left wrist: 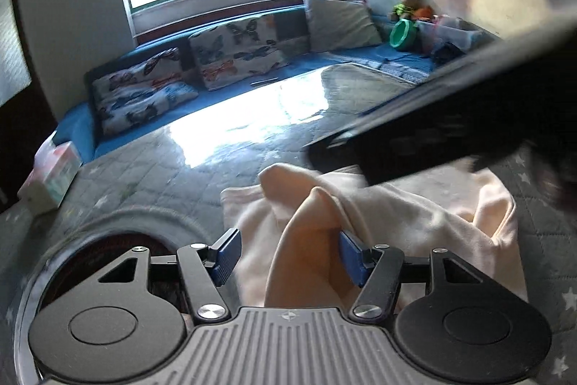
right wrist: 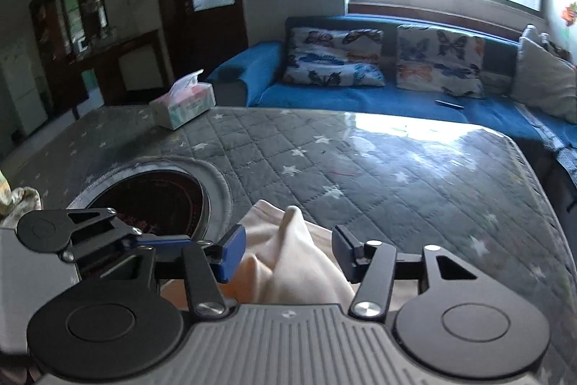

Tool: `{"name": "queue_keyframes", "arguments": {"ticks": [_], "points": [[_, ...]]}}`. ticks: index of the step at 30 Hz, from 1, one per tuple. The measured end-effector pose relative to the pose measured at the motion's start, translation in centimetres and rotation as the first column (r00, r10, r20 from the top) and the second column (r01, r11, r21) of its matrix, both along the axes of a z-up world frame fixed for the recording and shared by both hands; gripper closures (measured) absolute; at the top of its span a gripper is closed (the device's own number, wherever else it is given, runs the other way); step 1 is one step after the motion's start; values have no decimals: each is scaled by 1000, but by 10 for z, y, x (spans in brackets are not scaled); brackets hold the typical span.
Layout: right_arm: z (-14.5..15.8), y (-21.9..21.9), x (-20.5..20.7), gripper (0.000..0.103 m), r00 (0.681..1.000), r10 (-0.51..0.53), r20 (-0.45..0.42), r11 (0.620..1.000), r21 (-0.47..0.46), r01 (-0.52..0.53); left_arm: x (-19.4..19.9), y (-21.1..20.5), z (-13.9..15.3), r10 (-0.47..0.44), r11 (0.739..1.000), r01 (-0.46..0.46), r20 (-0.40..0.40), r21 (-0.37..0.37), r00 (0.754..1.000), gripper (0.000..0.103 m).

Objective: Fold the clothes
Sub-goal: 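Grasp the sweatshirt edge with the left gripper while the right gripper grasps another edge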

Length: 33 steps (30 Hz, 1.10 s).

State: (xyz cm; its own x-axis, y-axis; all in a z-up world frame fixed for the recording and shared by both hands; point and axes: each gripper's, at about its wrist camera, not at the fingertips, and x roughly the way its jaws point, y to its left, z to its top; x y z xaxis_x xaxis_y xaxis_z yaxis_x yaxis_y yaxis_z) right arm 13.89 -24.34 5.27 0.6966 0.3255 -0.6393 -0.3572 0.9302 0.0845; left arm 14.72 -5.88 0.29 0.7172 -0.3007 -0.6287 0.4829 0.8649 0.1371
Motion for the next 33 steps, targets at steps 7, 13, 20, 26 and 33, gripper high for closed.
{"name": "queue_keyframes", "arguments": {"ticks": [7,13,20,26,33], "points": [[-26,18,39,61,996,27,-82,998,-57,-32,12,-3,-18,-69,998,70,-31,9,997,83],[-50,15,53,94,989,32,-145,997,-63,-41,15,6,-24,-71,997,70,-45,-23,996,97],[-37,-1,33,100,998,-42,-48,995,-93,37,8,25,-16,6,997,-10,-50,-76,999,99],[-12,-27,5,100,992,-115,58,988,-97,120,-4,56,-6,114,985,-119,-48,-121,992,99],[9,-72,-39,100,964,-216,152,969,-88,231,-26,101,1,258,950,-264,-60,-165,964,100]]}}
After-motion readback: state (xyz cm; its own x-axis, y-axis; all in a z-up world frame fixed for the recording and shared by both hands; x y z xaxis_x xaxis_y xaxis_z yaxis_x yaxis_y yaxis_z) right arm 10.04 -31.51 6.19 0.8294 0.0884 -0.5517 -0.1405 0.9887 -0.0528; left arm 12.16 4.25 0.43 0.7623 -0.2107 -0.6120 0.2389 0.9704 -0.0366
